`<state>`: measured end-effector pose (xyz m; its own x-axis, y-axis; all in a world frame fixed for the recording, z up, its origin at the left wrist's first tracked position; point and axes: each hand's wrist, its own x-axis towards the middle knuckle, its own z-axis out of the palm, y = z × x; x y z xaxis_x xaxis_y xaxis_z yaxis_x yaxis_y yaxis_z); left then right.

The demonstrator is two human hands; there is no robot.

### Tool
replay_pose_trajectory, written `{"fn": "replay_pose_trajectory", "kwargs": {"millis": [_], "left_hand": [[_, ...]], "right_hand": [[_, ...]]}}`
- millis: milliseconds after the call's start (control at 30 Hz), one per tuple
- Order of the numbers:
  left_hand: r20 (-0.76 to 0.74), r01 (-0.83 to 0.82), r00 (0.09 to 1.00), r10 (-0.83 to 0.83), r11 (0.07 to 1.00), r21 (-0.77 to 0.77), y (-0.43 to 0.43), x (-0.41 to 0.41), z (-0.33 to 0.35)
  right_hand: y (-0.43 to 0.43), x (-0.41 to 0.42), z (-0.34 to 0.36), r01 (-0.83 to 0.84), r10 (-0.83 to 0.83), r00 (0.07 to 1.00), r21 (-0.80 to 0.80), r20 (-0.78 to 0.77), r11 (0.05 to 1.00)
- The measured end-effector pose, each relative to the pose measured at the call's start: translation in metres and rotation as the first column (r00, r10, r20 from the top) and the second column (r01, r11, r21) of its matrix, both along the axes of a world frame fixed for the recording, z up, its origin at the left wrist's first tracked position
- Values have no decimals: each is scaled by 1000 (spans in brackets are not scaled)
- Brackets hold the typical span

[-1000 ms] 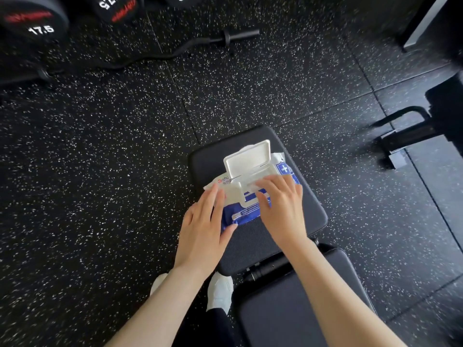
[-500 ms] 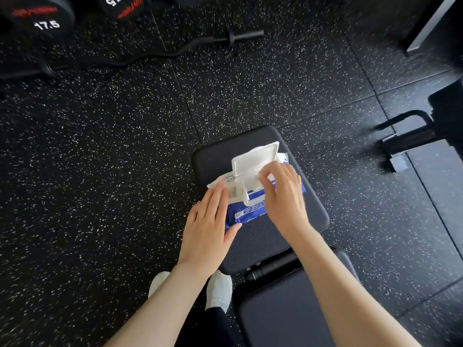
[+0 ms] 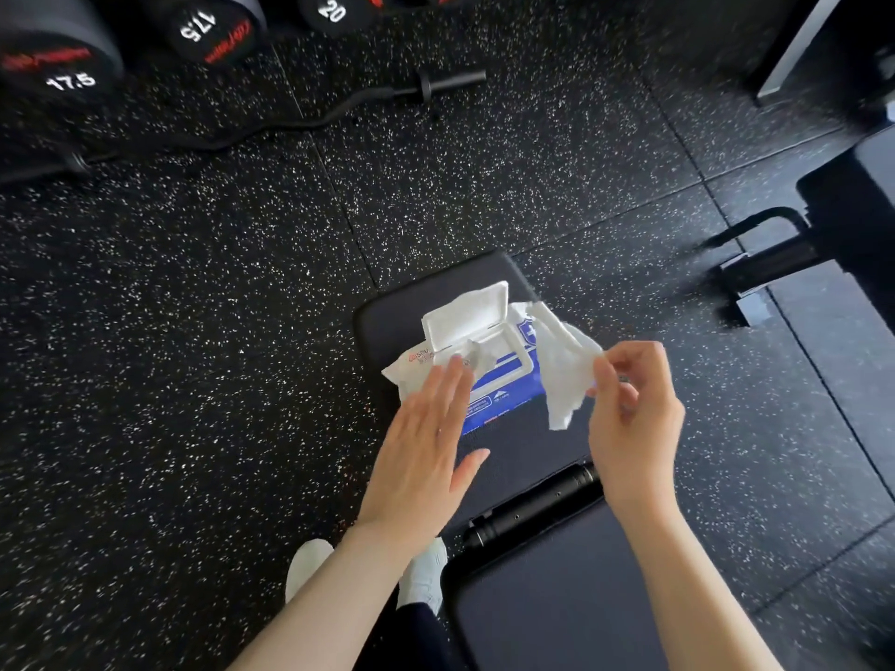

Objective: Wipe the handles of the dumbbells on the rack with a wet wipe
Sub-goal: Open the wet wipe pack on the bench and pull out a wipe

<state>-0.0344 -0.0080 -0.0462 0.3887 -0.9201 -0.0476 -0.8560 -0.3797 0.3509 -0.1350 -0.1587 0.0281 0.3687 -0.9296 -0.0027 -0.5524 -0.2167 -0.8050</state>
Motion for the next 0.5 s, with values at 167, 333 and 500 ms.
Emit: {"fn": "replay_pose_trajectory", "kwargs": {"millis": [167,333,500], "left_hand": [[94,84,991,-97,988,127,-31,-7,-13],[107,68,990,-89,980,188,-44,-6,-18],[75,51,995,-63,986,156,-50,0,-20]], "right_hand": [[-2,-18,0,22,-21,999,37,-36,999],[3,-28,-6,25,-21,999,73,-48,997],[6,-29,-11,35,-29,997,91,-65,995]]}}
